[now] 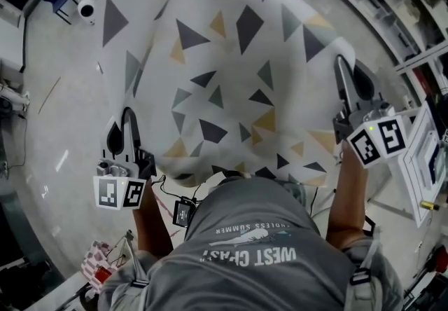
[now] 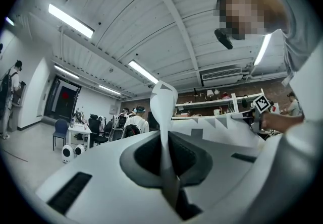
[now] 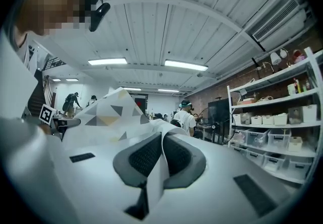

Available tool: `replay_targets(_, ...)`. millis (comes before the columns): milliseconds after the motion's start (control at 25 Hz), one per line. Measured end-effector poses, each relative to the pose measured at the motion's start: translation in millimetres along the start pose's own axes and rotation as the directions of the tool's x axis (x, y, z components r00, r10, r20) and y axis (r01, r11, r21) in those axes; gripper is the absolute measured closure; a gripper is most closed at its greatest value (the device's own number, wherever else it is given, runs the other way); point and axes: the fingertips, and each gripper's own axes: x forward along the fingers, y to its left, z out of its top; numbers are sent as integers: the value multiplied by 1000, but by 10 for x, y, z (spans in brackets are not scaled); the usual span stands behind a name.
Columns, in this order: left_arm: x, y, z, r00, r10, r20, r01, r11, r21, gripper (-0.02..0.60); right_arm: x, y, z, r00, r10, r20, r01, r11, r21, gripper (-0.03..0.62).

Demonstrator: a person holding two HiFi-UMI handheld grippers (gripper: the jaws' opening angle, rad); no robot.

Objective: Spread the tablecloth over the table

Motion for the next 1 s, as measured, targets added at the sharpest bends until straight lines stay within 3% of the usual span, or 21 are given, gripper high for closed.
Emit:
replay_targets(240, -38, -24, -33, 1000, 1, -21, -1, 1000, -2, 577, -16, -5, -39, 1000, -1, -20, 1, 1000, 2, 582)
replay_targets(480, 524, 55, -174, 996, 67, -51, -66, 998, 22, 577, 611, -476, -209, 998, 55, -33, -54, 998, 30, 582)
replay_targets(800, 524, 104, -253, 992, 116, -56, -115, 993, 22, 577, 762, -537, -281, 995, 88, -41, -87, 996, 26, 580)
replay_targets(1000, 626, 206, -344, 984, 143, -106, -142, 990, 23, 577, 1008, -612, -435, 991, 114, -77, -110, 993, 47, 582)
